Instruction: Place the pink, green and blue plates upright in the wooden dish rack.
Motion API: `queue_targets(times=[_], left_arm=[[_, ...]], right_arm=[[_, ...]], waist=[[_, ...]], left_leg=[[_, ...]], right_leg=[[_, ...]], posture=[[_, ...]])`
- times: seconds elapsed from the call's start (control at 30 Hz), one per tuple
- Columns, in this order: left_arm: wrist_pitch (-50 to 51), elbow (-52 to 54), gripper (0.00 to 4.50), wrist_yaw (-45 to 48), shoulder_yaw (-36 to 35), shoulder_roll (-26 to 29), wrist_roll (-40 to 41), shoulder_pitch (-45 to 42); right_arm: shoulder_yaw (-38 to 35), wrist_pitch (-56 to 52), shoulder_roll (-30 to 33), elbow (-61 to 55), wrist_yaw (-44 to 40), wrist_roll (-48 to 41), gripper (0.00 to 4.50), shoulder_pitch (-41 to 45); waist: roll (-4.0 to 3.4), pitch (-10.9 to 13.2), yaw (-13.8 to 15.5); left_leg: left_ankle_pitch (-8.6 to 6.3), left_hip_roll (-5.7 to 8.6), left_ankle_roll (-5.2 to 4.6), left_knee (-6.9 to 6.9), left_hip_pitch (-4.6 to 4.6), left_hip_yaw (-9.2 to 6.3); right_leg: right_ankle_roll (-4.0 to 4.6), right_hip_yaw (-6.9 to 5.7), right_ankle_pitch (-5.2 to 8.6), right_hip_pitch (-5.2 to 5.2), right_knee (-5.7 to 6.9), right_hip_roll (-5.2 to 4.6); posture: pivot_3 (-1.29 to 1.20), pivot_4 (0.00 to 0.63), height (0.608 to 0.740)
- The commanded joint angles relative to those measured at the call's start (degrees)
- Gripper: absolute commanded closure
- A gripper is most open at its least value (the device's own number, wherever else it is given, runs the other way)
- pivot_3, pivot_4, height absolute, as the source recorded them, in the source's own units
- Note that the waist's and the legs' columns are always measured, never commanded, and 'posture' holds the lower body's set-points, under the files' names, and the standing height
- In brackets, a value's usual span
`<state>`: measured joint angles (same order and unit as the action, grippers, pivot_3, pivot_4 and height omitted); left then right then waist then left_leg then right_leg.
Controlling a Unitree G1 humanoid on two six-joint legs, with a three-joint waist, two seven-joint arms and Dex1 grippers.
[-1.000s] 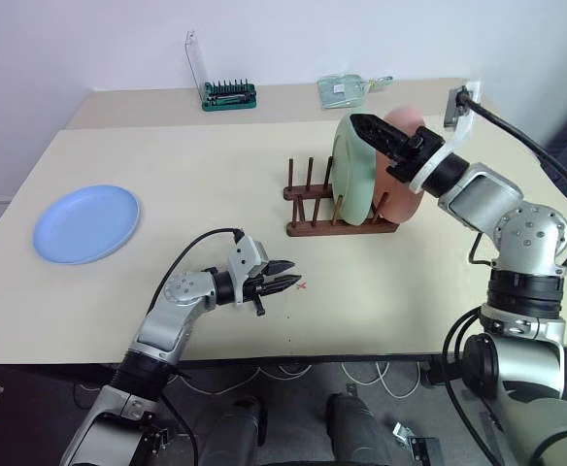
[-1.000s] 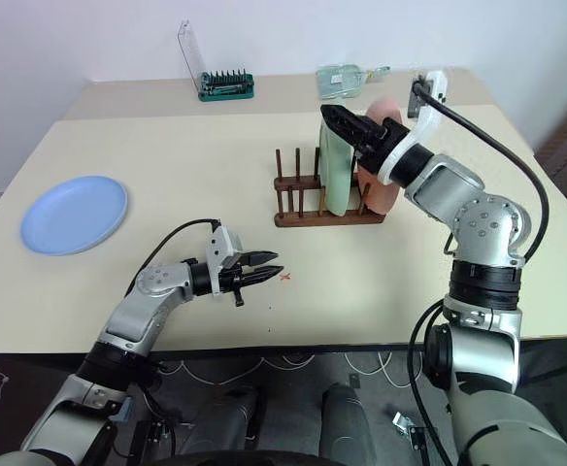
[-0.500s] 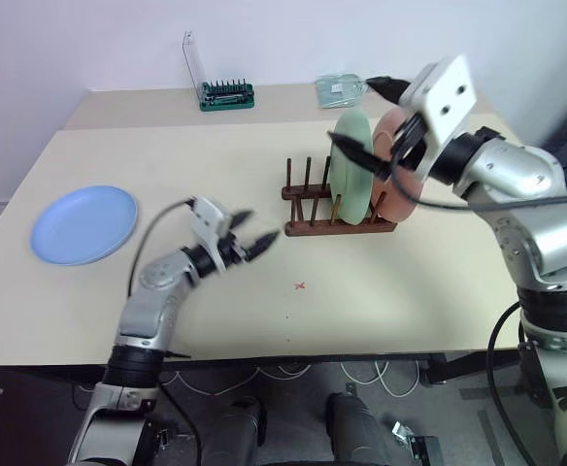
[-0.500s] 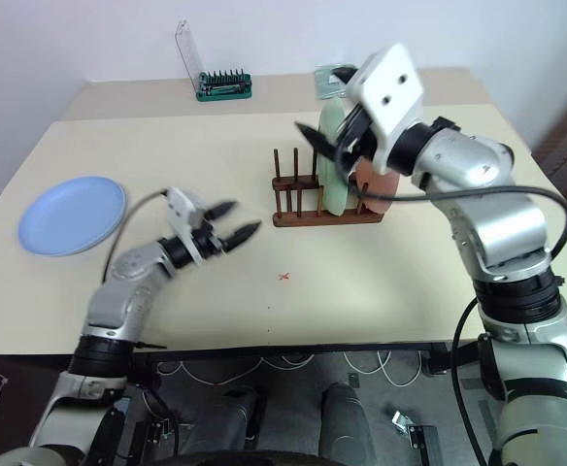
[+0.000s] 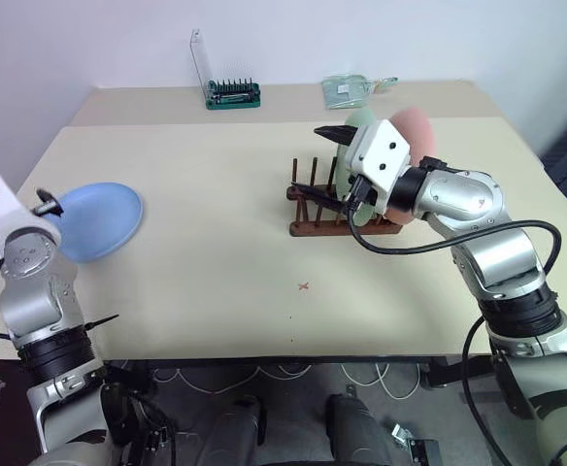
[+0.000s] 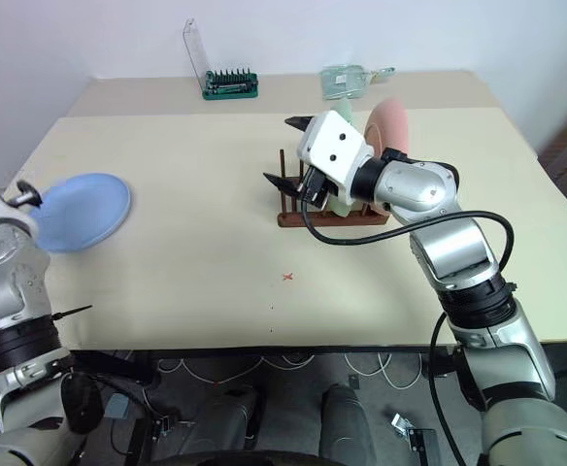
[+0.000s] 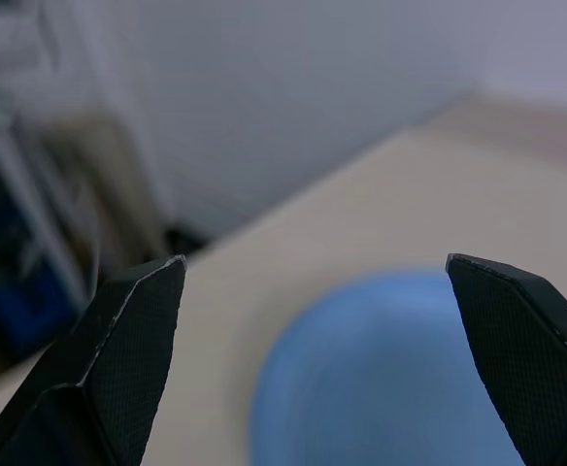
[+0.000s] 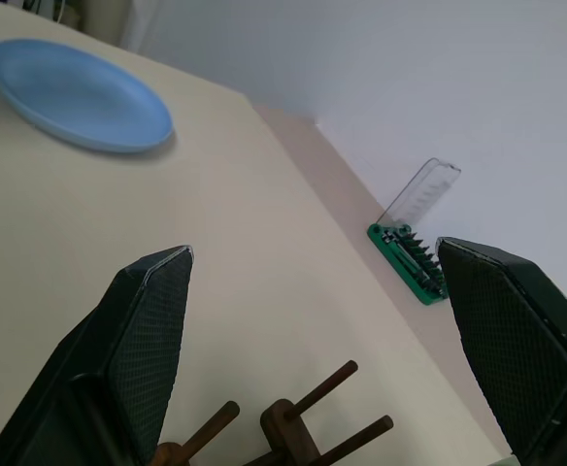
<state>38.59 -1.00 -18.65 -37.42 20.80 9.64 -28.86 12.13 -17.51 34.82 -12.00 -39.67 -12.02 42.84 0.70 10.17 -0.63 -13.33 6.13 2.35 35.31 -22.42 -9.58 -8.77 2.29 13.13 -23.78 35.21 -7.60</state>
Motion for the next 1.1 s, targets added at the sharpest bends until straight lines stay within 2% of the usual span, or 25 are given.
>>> queue_targets(times=[0.03,0.13,0.2,0.27,0.47,0.6,0.67,0.83,0.87,0.9,1.1], left_arm=[[6.3,0.2,0.09,-1.8,-2.4,-0.5,2.4,-1.5],[9.1,-1.2,0.09,-2.9,-4.7,-1.5,4.4,-2.2],[10.5,-3.7,0.62,-5.5,-8.2,-3.0,6.3,-3.7],[10.8,-5.5,1.43,-7.4,-10.5,-3.8,7.5,-5.0],[10.4,-7.3,4.44,-8.9,-11.7,-4.1,9.4,-6.4],[7.5,-7.5,4.44,-7.3,-10.6,-4.2,10.9,-7.6],[0.7,-4.8,4.44,-2.7,-7.5,-4.6,11.7,-8.7],[-8.1,3.9,4.44,6.0,6.8,-4.5,8.4,-10.1],[-9.9,4.9,4.48,6.8,9.1,-4.4,7.2,-10.6],[-11.4,5.3,4.48,7.3,10.4,-4.8,7.0,-11.3],[-13.6,6.2,4.48,8.8,16.7,-7.0,7.2,-17.3]], right_arm=[[-1.9,2.4,-1.3,-0.9,-1.1,0.1,0.39,1.3],[-2.4,2.9,-2.0,-1.9,-1.6,-0.3,0.39,0.7],[-2.7,2.7,-1.9,-2.5,-1.3,0.3,0.39,0.0],[-2.9,2.5,-1.9,-2.8,-1.0,0.7,0.39,-0.5],[-3.5,1.9,-2.1,-3.7,-0.7,1.5,0.39,-1.2],[-3.7,1.9,-2.5,-3.7,-0.6,2.0,0.39,-1.2],[-3.7,2.0,-2.7,-3.8,-0.8,2.0,0.39,-0.8],[-1.1,6.0,-2.5,-1.6,-1.8,5.9,0.39,0.7],[-0.6,6.5,-3.0,-0.7,-1.6,6.8,0.2,1.3],[-0.2,6.8,-3.8,0.3,-0.9,7.8,0.2,2.0],[7.9,19.2,-6.5,7.3,4.9,24.3,0.2,7.3]], waist=[[0.05,0.0,-0.1],[0.2,0.0,-0.1],[0.21,0.0,-0.1],[0.23,0.0,-0.2],[0.3,0.0,-0.1],[0.31,0.0,-0.1],[0.34,0.0,-0.1],[0.69,0.1,0.2],[0.69,0.1,0.1],[0.69,0.1,0.0],[0.68,0.1,-0.8]], left_leg=[[0.01,0.0,0.01,0.0,0.0,-0.01],[0.02,-0.01,0.03,-0.01,0.0,-0.02],[0.02,-0.01,0.04,-0.01,0.0,-0.02],[0.02,-0.02,0.05,-0.02,0.0,-0.03],[0.02,-0.02,0.06,-0.02,0.0,-0.01],[0.02,-0.02,0.06,-0.02,0.02,0.01],[0.03,-0.02,0.07,-0.02,0.02,-0.01],[0.06,0.0,0.12,0.02,-0.06,0.0],[0.06,0.0,0.13,0.02,-0.06,0.01],[0.08,0.0,0.17,0.02,-0.06,0.03],[0.18,-0.06,0.33,-0.07,0.0,0.15]], right_leg=[[0.0,-0.01,0.0,-0.01,0.01,0.01],[0.01,-0.02,0.0,-0.02,0.02,0.02],[0.01,-0.02,-0.01,-0.02,0.02,0.02],[0.02,-0.02,-0.01,-0.04,0.03,0.03],[0.02,-0.02,-0.02,-0.05,0.03,0.02],[0.02,-0.01,-0.02,-0.03,0.03,0.01],[0.02,-0.02,-0.02,-0.03,0.04,0.02],[0.04,-0.03,-0.03,-0.02,-0.01,0.0],[0.04,-0.02,-0.04,-0.02,-0.02,0.0],[0.03,-0.01,-0.04,-0.02,-0.03,0.0],[0.07,0.04,-0.06,-0.18,0.06,0.04]], posture=[[0.0,0.15,0.74],[0.0,0.15,0.74],[0.0,0.15,0.74],[0.0,0.15,0.74],[0.0,0.15,0.74],[0.0,0.15,0.74],[0.0,0.15,0.74],[0.0,0.15,0.74],[0.0,0.15,0.74],[0.0,0.15,0.74],[0.0,0.15,0.74]])
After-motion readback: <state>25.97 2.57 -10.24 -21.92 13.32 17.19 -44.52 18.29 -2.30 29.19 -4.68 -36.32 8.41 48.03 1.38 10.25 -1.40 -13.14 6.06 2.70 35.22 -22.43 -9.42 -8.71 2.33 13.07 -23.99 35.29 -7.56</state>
